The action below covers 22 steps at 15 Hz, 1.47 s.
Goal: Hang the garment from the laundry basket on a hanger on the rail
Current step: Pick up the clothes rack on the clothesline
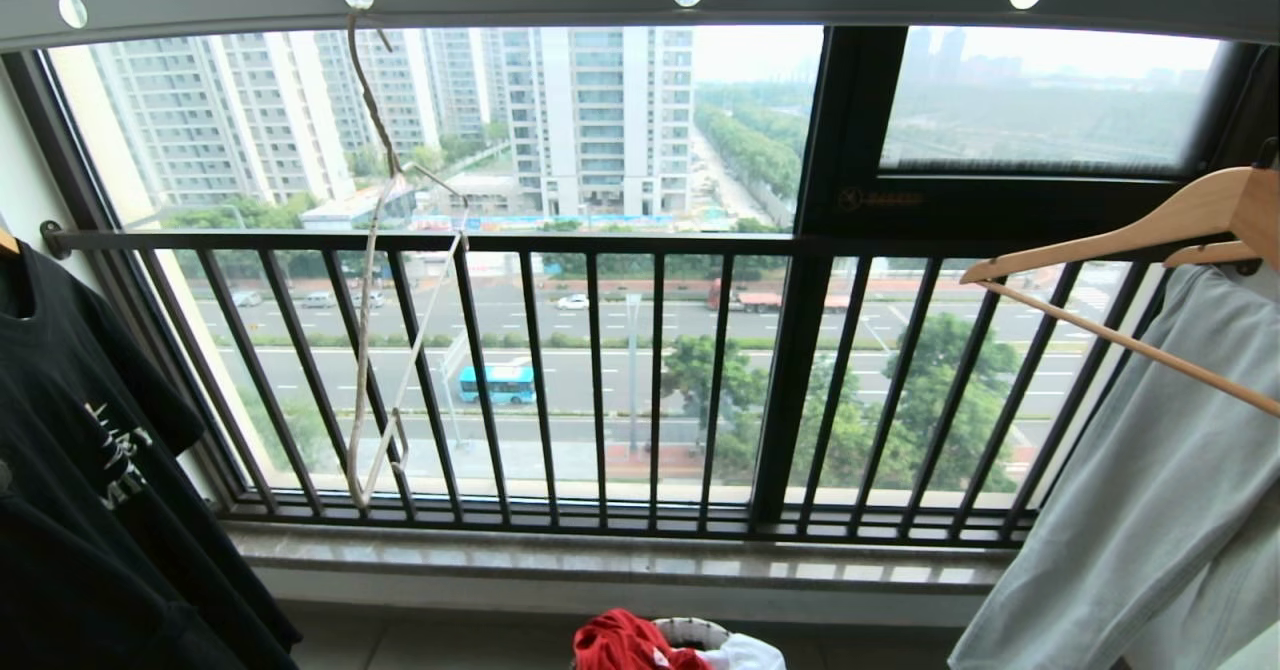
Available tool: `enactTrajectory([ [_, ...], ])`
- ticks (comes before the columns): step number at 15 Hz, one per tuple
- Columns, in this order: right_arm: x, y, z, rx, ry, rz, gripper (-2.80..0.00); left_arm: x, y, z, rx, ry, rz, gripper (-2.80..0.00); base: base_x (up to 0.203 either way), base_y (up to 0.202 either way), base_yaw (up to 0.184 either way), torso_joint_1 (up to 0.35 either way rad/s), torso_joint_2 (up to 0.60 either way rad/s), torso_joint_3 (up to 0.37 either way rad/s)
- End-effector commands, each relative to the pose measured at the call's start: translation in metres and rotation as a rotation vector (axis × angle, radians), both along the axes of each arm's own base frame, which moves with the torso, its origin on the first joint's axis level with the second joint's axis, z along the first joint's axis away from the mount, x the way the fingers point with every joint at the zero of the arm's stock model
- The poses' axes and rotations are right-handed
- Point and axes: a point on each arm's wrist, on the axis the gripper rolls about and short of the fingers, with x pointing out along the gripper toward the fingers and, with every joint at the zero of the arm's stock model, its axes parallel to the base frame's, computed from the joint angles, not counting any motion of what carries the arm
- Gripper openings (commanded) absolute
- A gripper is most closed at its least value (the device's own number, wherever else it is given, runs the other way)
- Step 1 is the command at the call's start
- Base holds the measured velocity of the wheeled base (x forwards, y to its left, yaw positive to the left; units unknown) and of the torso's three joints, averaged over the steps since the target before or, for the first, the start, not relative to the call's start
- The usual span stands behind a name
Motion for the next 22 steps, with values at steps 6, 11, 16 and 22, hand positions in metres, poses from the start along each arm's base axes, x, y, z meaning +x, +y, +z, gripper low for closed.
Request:
enactTrajectory([
  [6, 0.000, 0.000, 0.000, 0.000, 0.001, 0.000, -2.80, 0.065, -0.032, 0.069, -0.075, 0.293, -0.292, -2.80, 0.000, 0.000, 0.000, 0.000, 0.00, 0.000],
  [11, 0.000, 0.000, 0.000, 0.000, 0.001, 0.001, -2.80, 0.098, -0.051, 0.105, -0.121, 0.467, -0.264, -2.80, 0.000, 0.000, 0.000, 0.000, 0.00, 0.000],
  [16, 0.000, 0.000, 0.000, 0.001, 0.001, 0.001, -2.80, 0.109, -0.076, 0.118, -0.108, 0.543, -0.147, 0.00, 0.000, 0.000, 0.000, 0.000, 0.00, 0.000],
  [22, 0.000, 0.000, 0.000, 0.000, 0.001, 0.001, -2.80, 0.112, -0.097, 0.125, -0.073, 0.503, -0.141, 0.00, 0.000, 0.000, 0.000, 0.000, 0.00, 0.000],
])
